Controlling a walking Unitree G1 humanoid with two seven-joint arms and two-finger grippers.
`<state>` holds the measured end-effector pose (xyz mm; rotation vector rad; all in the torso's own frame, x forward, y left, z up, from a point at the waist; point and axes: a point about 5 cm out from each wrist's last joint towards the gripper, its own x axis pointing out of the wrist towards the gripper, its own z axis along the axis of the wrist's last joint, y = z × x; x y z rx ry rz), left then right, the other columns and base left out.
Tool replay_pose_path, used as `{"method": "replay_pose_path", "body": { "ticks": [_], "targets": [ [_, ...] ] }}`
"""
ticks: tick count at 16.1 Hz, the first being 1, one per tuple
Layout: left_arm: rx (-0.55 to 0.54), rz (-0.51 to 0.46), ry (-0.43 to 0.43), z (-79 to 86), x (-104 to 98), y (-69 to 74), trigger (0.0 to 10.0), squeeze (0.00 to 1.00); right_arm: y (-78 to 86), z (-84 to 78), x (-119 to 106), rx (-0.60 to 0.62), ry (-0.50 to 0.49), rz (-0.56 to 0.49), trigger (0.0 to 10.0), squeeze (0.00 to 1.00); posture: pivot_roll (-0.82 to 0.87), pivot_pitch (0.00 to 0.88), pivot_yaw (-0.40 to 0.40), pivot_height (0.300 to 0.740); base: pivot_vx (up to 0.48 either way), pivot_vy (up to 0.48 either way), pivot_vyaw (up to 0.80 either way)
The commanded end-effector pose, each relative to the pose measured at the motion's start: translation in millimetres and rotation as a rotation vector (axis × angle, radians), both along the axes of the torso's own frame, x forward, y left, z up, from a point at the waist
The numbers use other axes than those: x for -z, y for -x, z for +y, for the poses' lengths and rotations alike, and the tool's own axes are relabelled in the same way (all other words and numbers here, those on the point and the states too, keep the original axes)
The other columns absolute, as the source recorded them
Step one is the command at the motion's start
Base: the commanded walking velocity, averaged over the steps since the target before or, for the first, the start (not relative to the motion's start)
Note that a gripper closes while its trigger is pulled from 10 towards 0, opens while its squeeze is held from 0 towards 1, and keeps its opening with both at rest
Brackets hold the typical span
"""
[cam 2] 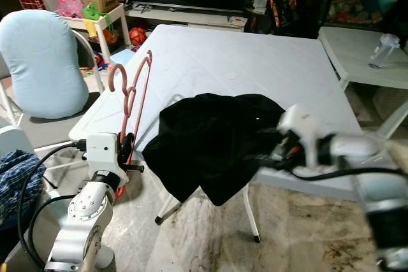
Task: Hang hanger
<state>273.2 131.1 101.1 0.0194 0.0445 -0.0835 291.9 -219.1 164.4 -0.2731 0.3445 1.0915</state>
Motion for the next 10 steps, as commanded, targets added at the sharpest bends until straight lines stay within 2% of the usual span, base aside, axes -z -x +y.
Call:
{"method": "replay_pose_path", "body": {
  "ticks": [1,4,6,9,10],
  "targets": [
    [0.004,0.006,0.005,-1.0,0,-1.5,10.0,0.0,5.9,17.1,9,-0.031,-0.065,0.05,10.0,0.0,0.05,0.0,-0.016,0.74,0.0,0.0,0.0],
    [-0.023,0.001,0.012,4.7,-3,-2.6,10.0,0.0,12.8,51.5,39,0.006,-0.192,0.161,10.0,0.0,0.05,0.0,-0.016,0.74,0.0,0.0,0.0],
    [-0.023,-0.002,0.006,5.9,-4,-3.7,10.0,0.0,19.2,75.0,64,0.035,-0.182,0.214,10.0,0.0,0.06,0.0,-0.02,0.74,0.0,0.0,0.0],
    [-0.018,-0.003,0.008,4.1,-4,-3.4,10.0,0.0,11.7,94.0,75,0.122,-0.184,0.192,10.0,0.0,0.06,0.0,-0.019,0.74,0.0,0.0,0.0],
    [-0.013,-0.003,0.012,2.5,-4,-3.3,10.0,0.0,4.4,106.2,78,0.196,-0.195,0.163,10.0,0.0,0.06,0.0,-0.02,0.74,0.0,0.0,0.0]
  ]
}}
